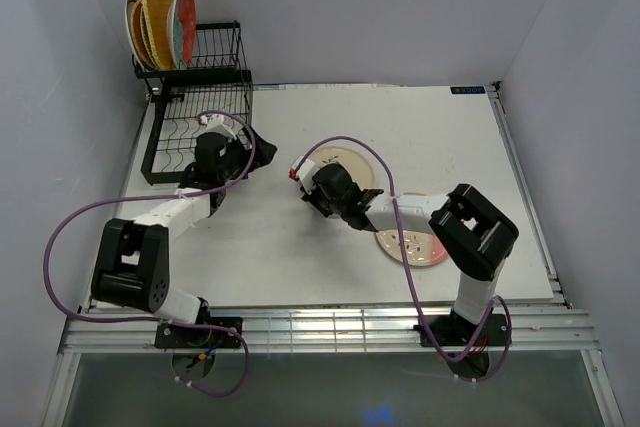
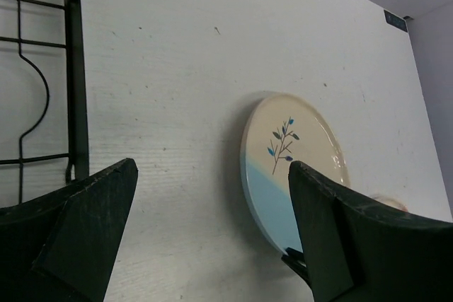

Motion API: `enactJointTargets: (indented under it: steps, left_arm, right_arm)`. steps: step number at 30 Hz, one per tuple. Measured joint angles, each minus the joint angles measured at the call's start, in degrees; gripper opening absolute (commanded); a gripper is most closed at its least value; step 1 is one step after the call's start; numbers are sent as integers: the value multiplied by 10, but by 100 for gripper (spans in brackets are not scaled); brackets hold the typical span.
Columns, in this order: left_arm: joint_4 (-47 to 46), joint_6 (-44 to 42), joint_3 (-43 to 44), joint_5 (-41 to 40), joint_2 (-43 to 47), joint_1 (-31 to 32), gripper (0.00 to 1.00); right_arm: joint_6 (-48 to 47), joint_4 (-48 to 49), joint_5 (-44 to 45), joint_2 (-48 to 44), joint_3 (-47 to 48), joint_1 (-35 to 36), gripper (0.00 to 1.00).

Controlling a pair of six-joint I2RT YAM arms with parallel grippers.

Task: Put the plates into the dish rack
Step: Pick up the plate at the center of the board, then insert the plate into the dish rack.

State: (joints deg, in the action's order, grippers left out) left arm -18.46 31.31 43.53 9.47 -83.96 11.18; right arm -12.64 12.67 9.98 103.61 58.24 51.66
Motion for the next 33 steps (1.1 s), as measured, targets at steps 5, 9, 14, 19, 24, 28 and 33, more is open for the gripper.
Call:
enactJointTargets:
  steps: [5, 9, 14, 19, 24, 28, 33]
  left_arm:
    - [40, 44, 21, 24, -26, 17, 97]
    - [59, 74, 30, 39, -55, 29, 94]
    - [84, 102, 50, 61, -114, 36, 91]
    - [95, 118, 76, 81, -162, 39, 90]
    - [99, 134, 80, 96, -165, 41, 90]
    - [104, 144, 85, 104, -169, 41, 87]
    - [105, 160, 89, 113, -171, 43, 86]
  right_arm:
    - [3, 26, 0, -4, -12, 0, 8]
    - [8, 44, -4, -13, -23, 0, 8]
    - [18, 69, -21, -20, -28, 0, 8]
    - [24, 80, -35, -20, -28, 2, 8]
    - [30, 85, -49, -20, -28, 9, 8]
    - [31, 86, -56, -20, -28, 17, 8]
    - [32, 91, -57, -20, -28, 24, 8]
